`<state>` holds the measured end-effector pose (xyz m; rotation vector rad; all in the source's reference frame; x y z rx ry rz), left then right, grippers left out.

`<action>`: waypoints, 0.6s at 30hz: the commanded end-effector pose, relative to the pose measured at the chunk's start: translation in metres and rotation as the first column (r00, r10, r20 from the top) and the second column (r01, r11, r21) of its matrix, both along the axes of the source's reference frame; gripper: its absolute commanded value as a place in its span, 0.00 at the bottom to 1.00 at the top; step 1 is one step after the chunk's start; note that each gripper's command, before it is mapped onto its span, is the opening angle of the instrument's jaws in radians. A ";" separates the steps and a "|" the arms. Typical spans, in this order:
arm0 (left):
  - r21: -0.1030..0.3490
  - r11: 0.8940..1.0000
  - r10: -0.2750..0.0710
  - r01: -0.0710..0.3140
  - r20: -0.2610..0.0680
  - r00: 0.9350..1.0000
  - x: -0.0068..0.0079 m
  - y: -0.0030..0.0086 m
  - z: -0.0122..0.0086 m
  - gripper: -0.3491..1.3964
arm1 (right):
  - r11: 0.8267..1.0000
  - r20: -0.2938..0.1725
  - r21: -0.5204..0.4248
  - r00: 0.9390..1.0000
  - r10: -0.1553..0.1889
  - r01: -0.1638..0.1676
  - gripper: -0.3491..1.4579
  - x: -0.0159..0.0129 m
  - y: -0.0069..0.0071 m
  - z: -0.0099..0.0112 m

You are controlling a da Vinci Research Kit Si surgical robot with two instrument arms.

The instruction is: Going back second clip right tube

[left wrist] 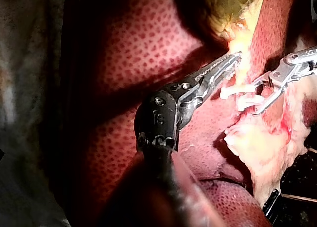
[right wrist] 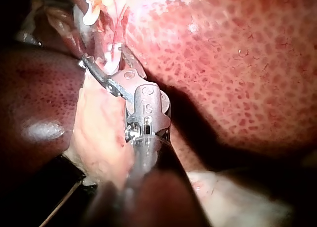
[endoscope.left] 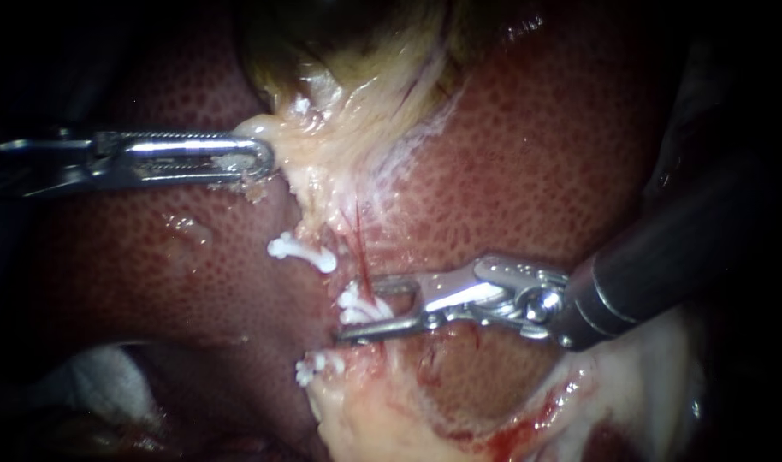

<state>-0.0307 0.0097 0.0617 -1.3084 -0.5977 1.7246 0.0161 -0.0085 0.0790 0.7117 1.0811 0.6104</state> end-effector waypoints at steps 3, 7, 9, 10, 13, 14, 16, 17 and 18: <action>0.000 1.000 0.000 0.000 0.000 1.000 0.0001 0.0000 0.0001 0.00 | 1.000 -0.003 0.004 1.000 -0.003 0.003 0.47 -0.0008 0.0003 -0.0006; -0.001 1.000 0.000 0.000 0.000 1.000 0.0001 -0.0001 0.0001 0.00 | 1.000 -0.005 0.009 1.000 -0.005 0.005 0.47 -0.0016 0.0006 -0.0013; -0.001 1.000 0.000 0.000 0.000 1.000 0.0001 -0.0001 0.0002 0.00 | 1.000 -0.005 0.010 1.000 -0.006 0.006 0.47 -0.0017 0.0006 -0.0015; -0.001 1.000 0.000 0.000 0.000 1.000 0.0001 -0.0001 0.0002 0.00 | 1.000 -0.006 0.010 1.000 -0.006 0.006 0.47 -0.0017 0.0006 -0.0015; -0.001 1.000 0.000 0.000 0.000 1.000 0.0000 -0.0001 0.0003 0.00 | 1.000 -0.008 0.011 1.000 -0.010 0.010 0.47 -0.0015 0.0004 -0.0015; -0.001 1.000 0.000 0.000 0.000 1.000 0.0000 -0.0001 0.0003 0.00 | 1.000 -0.011 0.013 1.000 -0.015 0.015 0.47 -0.0015 0.0004 -0.0015; -0.002 1.000 -0.002 0.002 -0.002 1.000 0.0000 -0.0001 0.0003 0.00 | 1.000 -0.016 0.014 1.000 -0.022 0.022 0.47 -0.0012 0.0001 -0.0015; -0.002 1.000 -0.002 0.002 -0.002 1.000 0.0000 -0.0001 0.0003 0.00 | 1.000 -0.017 0.015 1.000 -0.025 0.025 0.47 -0.0011 0.0000 -0.0015; -0.002 1.000 -0.002 0.002 -0.002 1.000 0.0000 -0.0001 0.0003 0.00 | 0.999 -0.020 0.016 0.999 -0.030 0.030 0.47 -0.0009 -0.0001 -0.0015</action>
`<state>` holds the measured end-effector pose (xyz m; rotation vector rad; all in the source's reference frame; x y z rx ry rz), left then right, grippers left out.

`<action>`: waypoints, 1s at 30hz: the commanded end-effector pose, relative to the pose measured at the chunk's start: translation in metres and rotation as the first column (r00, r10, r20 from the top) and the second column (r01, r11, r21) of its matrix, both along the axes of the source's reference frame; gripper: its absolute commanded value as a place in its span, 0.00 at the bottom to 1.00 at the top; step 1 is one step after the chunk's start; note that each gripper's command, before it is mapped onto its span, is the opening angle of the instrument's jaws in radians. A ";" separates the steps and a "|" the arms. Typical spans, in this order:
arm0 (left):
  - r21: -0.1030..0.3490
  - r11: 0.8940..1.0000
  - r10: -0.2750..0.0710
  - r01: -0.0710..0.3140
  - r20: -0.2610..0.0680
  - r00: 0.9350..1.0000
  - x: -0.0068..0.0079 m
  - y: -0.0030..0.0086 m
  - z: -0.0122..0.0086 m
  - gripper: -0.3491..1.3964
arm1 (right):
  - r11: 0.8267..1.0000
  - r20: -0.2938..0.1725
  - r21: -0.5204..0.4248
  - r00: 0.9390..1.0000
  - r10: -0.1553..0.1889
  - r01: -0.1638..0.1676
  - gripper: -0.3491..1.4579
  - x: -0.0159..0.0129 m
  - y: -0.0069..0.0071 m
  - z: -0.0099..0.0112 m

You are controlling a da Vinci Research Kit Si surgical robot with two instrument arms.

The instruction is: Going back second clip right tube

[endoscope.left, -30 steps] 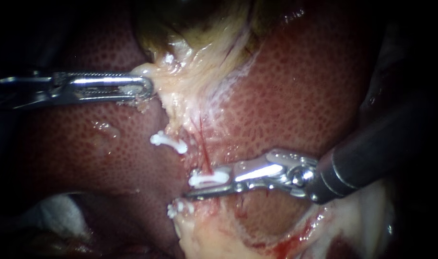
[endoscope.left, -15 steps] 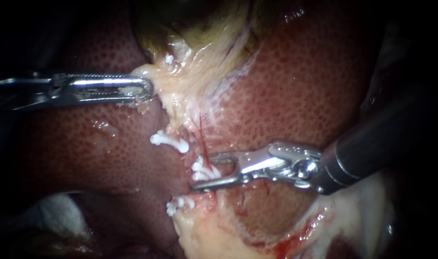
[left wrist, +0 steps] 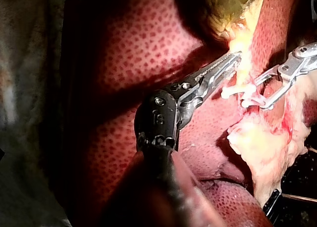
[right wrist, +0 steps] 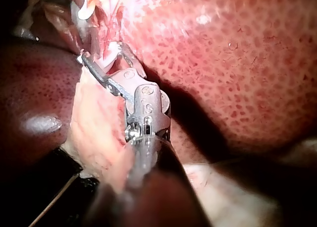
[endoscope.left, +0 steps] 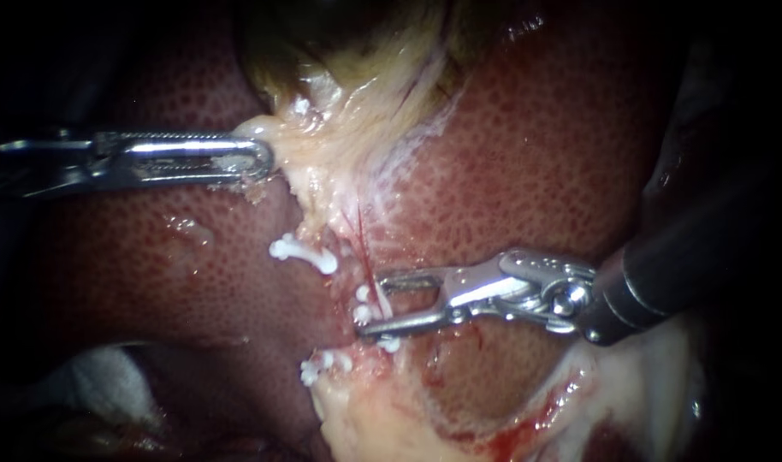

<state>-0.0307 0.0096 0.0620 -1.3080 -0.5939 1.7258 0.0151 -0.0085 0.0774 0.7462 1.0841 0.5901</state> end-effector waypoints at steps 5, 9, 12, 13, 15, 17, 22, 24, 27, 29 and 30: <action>0.000 1.000 -0.001 0.001 -0.001 1.000 -0.0001 0.0000 0.0000 0.00 | 0.999 -0.019 0.009 0.999 -0.032 0.032 0.47 0.0010 -0.0010 -0.0003; 0.000 1.000 -0.001 0.001 -0.001 1.000 -0.0001 0.0000 0.0000 0.00 | 0.998 -0.036 0.018 0.998 -0.056 0.057 0.47 0.0019 -0.0021 -0.0004; 0.000 1.000 -0.001 0.001 -0.001 1.000 -0.0001 0.0000 0.0000 0.00 | 0.998 -0.042 0.018 0.997 -0.065 0.066 0.47 0.0024 -0.0026 -0.0005; 0.000 1.000 -0.001 0.001 -0.001 1.000 -0.0001 0.0000 0.0000 0.00 | 0.998 -0.042 0.018 0.997 -0.065 0.066 0.47 0.0024 -0.0027 -0.0005; 0.000 1.000 -0.001 0.001 -0.001 1.000 -0.0001 0.0000 0.0000 0.00 | 0.998 -0.042 0.018 0.997 -0.065 0.066 0.47 0.0025 -0.0027 -0.0005; 0.000 1.000 -0.001 0.001 -0.001 1.000 -0.0001 0.0000 0.0000 0.00 | 0.998 -0.041 0.018 0.997 -0.064 0.065 0.47 0.0026 -0.0026 -0.0004; 0.000 1.000 -0.001 0.001 -0.001 1.000 -0.0001 0.0000 0.0000 0.00 | 0.999 -0.024 0.005 0.999 -0.038 0.038 0.47 0.0027 -0.0017 0.0005; 0.000 1.000 -0.002 0.002 -0.001 1.000 -0.0001 0.0000 0.0000 0.00 | 0.999 -0.019 -0.023 0.999 -0.025 0.025 0.47 0.0026 -0.0011 0.0010; 0.000 1.000 -0.001 0.001 -0.001 1.000 -0.0001 0.0000 0.0000 0.00 | 0.999 -0.021 -0.047 1.000 -0.018 0.017 0.47 0.0023 -0.0004 0.0015; 0.000 1.000 -0.001 0.001 -0.001 1.000 -0.0001 0.0000 0.0000 0.00 | 0.998 -0.017 -0.054 1.000 -0.011 0.010 0.47 0.0020 0.0000 0.0016; 0.000 1.000 -0.002 0.002 -0.001 1.000 -0.0001 0.0000 0.0000 0.00 | 0.998 -0.016 -0.059 1.000 -0.010 0.009 0.47 0.0018 0.0002 0.0015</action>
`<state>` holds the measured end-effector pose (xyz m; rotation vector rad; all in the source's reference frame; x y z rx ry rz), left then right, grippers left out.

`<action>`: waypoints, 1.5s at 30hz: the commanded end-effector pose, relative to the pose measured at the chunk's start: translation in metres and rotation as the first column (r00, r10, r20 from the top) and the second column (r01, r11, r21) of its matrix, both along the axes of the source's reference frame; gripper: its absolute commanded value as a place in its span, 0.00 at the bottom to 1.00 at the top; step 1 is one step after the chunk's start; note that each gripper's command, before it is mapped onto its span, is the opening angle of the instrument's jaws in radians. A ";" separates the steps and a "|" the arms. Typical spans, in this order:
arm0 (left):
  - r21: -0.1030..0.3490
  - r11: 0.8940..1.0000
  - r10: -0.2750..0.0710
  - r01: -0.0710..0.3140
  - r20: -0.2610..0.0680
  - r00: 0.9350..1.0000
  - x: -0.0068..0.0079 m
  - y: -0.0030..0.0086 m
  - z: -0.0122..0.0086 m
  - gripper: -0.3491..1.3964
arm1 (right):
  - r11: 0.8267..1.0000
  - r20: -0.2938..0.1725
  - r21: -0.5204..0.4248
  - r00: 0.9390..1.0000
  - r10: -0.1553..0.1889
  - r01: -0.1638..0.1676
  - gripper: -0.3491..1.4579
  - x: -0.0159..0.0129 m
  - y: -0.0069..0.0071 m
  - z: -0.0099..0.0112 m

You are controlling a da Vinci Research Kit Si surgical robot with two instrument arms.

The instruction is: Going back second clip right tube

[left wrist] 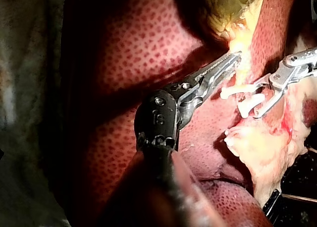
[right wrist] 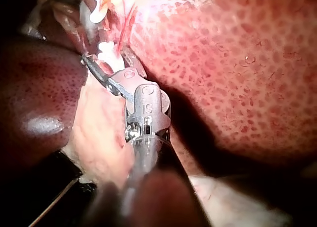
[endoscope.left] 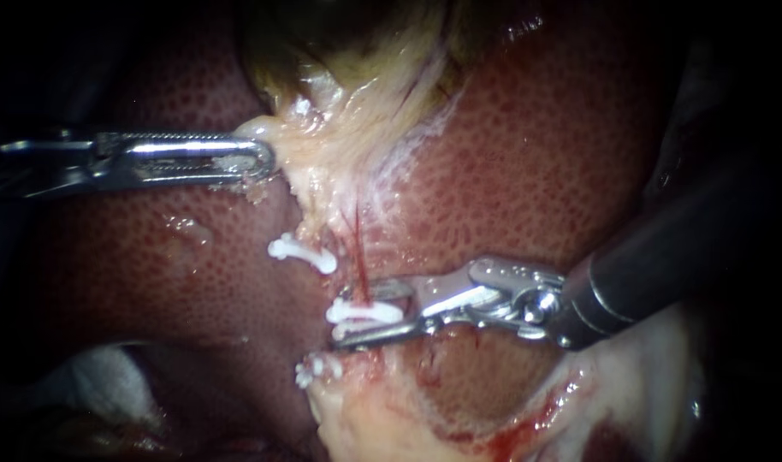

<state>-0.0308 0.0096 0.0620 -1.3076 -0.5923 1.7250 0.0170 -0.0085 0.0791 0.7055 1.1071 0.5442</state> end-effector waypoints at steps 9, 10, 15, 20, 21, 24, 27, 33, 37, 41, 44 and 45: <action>0.000 1.000 0.000 0.000 0.000 1.000 0.0001 0.0000 0.0000 0.00 | 1.000 -0.005 0.009 1.000 -0.003 0.003 0.47 -0.0021 0.0009 -0.0018; 0.000 1.000 0.001 -0.001 0.000 1.000 0.0001 -0.0001 0.0000 0.00 | 1.000 -0.006 0.011 1.000 -0.004 0.004 0.47 -0.0025 0.0010 -0.0021; 0.000 1.000 0.001 -0.001 0.001 1.000 0.0002 -0.0001 -0.0001 0.00 | 1.000 -0.020 -0.013 1.000 -0.024 0.024 0.47 -0.0053 0.0021 -0.0042; 0.000 1.000 0.001 -0.001 0.001 1.000 0.0002 -0.0001 -0.0001 0.00 | 0.998 -0.027 -0.062 0.999 -0.035 0.033 0.47 -0.0088 0.0040 -0.0078; 0.000 1.000 0.001 -0.001 0.001 1.000 0.0002 -0.0001 -0.0001 0.00 | 0.996 -0.029 -0.076 0.999 -0.039 0.036 0.47 -0.0093 0.0043 -0.0085; 0.000 1.000 0.001 -0.001 0.001 1.000 0.0002 -0.0001 -0.0001 0.00 | 0.993 -0.037 -0.108 0.998 -0.052 0.048 0.47 -0.0107 0.0053 -0.0104; 0.000 1.000 0.001 -0.001 0.001 1.000 0.0002 -0.0001 -0.0001 0.00 | 0.989 -0.046 -0.136 0.997 -0.067 0.060 0.47 -0.0116 0.0062 -0.0120; 0.000 1.000 0.001 -0.001 0.001 1.000 0.0002 -0.0001 -0.0001 0.00 | 0.982 -0.056 -0.173 0.995 -0.086 0.075 0.47 -0.0130 0.0074 -0.0139; 0.000 1.000 0.003 -0.003 -0.002 1.000 0.0002 -0.0001 0.0001 0.00 | 0.982 -0.057 -0.175 0.994 -0.088 0.077 0.47 -0.0135 0.0077 -0.0143; -0.002 1.000 0.006 -0.006 -0.008 1.000 -0.0002 -0.0004 0.0008 0.00 | 0.981 -0.057 -0.175 0.994 -0.088 0.077 0.47 -0.0135 0.0077 -0.0142; -0.004 1.000 0.021 -0.021 -0.013 1.000 -0.0012 -0.0011 0.0021 0.00 | 0.981 -0.057 -0.175 0.994 -0.088 0.077 0.47 -0.0135 0.0077 -0.0142; -0.010 1.000 0.030 -0.030 -0.017 0.999 -0.0017 -0.0014 0.0027 0.00 | 0.981 -0.057 -0.175 0.994 -0.088 0.077 0.47 -0.0135 0.0077 -0.0142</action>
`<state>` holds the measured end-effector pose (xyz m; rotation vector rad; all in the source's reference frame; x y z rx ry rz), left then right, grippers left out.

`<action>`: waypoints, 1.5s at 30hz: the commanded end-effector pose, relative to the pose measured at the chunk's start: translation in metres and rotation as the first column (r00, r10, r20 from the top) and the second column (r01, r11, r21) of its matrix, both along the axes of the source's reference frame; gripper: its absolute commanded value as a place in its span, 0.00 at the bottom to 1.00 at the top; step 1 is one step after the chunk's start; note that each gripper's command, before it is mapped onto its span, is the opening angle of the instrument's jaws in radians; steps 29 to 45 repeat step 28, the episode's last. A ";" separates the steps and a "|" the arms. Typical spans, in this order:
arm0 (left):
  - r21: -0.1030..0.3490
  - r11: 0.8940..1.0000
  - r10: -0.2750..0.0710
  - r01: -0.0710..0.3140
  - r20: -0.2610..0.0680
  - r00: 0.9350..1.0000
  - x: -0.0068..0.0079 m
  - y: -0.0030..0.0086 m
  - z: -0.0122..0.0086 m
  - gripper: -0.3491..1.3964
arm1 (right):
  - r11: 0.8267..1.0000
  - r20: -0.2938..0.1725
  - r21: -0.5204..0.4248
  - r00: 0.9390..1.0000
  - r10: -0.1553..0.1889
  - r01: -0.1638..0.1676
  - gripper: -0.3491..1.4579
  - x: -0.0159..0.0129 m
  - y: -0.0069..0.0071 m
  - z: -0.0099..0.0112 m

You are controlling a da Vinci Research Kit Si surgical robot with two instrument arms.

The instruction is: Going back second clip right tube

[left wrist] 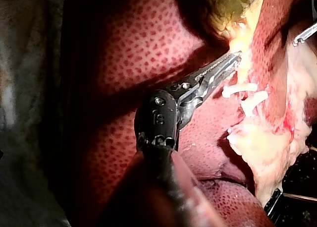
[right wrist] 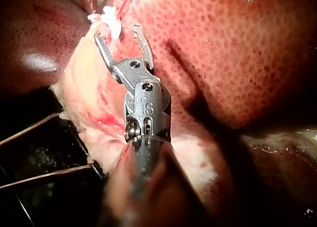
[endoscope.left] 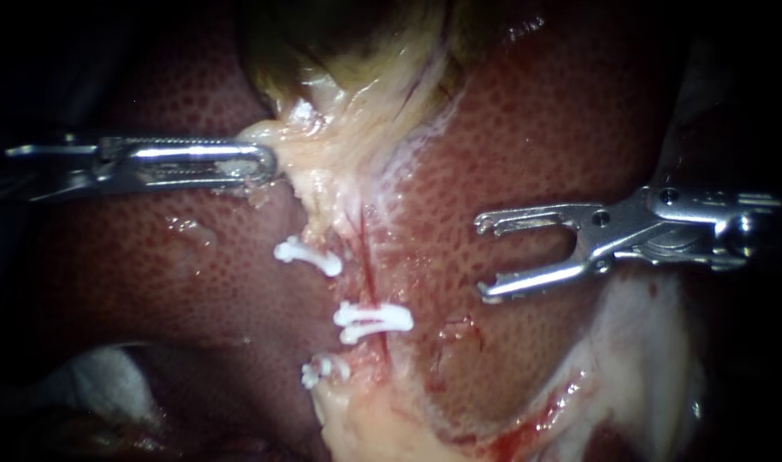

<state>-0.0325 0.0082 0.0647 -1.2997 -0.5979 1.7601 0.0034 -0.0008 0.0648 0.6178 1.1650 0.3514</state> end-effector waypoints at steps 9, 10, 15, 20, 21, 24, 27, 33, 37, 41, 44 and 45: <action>0.014 0.999 0.034 -0.034 -0.006 0.999 -0.0045 -0.0008 0.0036 0.00 | 1.000 0.000 0.000 1.000 0.000 0.000 0.47 0.0000 0.0000 0.0001; 0.013 0.999 0.037 -0.037 -0.005 0.999 -0.0049 -0.0009 0.0038 0.00 | 1.000 0.000 0.000 1.000 0.000 0.000 0.47 0.0001 0.0000 0.0001; 0.017 0.999 0.046 -0.046 -0.009 0.999 -0.0059 -0.0012 0.0050 0.00 | 1.000 0.000 0.000 1.000 0.000 0.000 0.47 0.0001 -0.0001 0.0001; 0.017 0.999 0.047 -0.047 -0.008 0.999 -0.0059 -0.0011 0.0050 0.00 | 1.000 0.000 0.000 1.000 0.000 0.000 0.47 0.0002 -0.0001 0.0000; 0.017 0.999 0.047 -0.047 -0.008 0.999 -0.0059 -0.0011 0.0050 0.00 | 1.000 0.000 0.000 1.000 0.000 0.000 0.47 0.0002 -0.0001 0.0000; 0.017 0.999 0.047 -0.047 -0.008 0.999 -0.0059 -0.0011 0.0050 0.00 | 1.000 0.000 0.000 1.000 0.000 0.000 0.47 0.0002 -0.0001 0.0000; 0.017 0.999 0.047 -0.047 -0.008 0.999 -0.0059 -0.0011 0.0050 0.00 | 1.000 0.000 0.000 1.000 0.000 0.000 0.47 0.0002 -0.0001 0.0000; 0.017 0.999 0.047 -0.047 -0.008 0.999 -0.0058 -0.0011 0.0050 0.00 | 1.000 0.000 0.000 1.000 0.000 0.000 0.47 0.0002 -0.0001 0.0000; 0.017 0.999 0.047 -0.047 -0.008 0.999 -0.0058 -0.0011 0.0050 0.00 | 1.000 0.000 0.000 1.000 0.000 0.000 0.47 0.0002 -0.0001 0.0000; 0.017 0.999 0.047 -0.047 -0.008 0.999 -0.0058 -0.0011 0.0050 0.00 | 1.000 0.000 0.000 1.000 0.000 0.000 0.47 0.0002 -0.0001 0.0000; 0.017 0.999 0.047 -0.047 -0.008 0.999 -0.0058 -0.0011 0.0050 0.00 | 1.000 0.000 0.000 1.000 0.000 0.000 0.47 0.0002 -0.0001 0.0000; 0.017 0.999 0.047 -0.047 -0.008 0.999 -0.0058 -0.0011 0.0050 0.00 | 1.000 0.000 0.000 1.000 0.000 0.000 0.47 0.0002 -0.0001 0.0000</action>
